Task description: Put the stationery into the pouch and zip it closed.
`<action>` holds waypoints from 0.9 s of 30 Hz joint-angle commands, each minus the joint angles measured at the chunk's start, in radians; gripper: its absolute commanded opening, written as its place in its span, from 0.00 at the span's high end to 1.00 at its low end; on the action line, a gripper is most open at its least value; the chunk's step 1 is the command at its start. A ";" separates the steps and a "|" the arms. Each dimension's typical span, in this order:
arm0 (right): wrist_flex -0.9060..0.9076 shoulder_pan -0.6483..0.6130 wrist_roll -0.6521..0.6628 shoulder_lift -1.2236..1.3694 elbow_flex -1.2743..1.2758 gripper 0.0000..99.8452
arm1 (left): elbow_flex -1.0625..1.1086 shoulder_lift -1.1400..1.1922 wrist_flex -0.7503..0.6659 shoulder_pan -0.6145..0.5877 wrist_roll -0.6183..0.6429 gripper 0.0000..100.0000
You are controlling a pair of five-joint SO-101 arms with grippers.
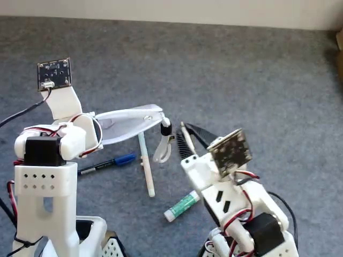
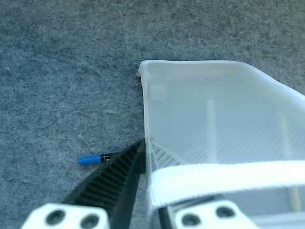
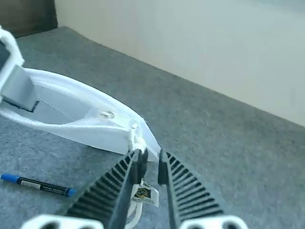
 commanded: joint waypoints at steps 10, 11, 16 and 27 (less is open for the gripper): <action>0.236 0.070 -0.021 -0.007 -0.094 0.95 | 0.005 0.018 -0.017 -0.019 0.008 0.99; 0.239 0.070 -0.021 -0.007 -0.094 0.95 | 0.005 0.018 -0.017 -0.028 0.008 0.99; 0.239 0.070 -0.021 -0.001 -0.087 0.95 | 0.007 0.018 -0.023 -0.093 0.008 0.99; 0.237 0.087 -0.017 0.002 -0.030 0.95 | 0.001 0.018 -0.017 -0.139 0.012 0.99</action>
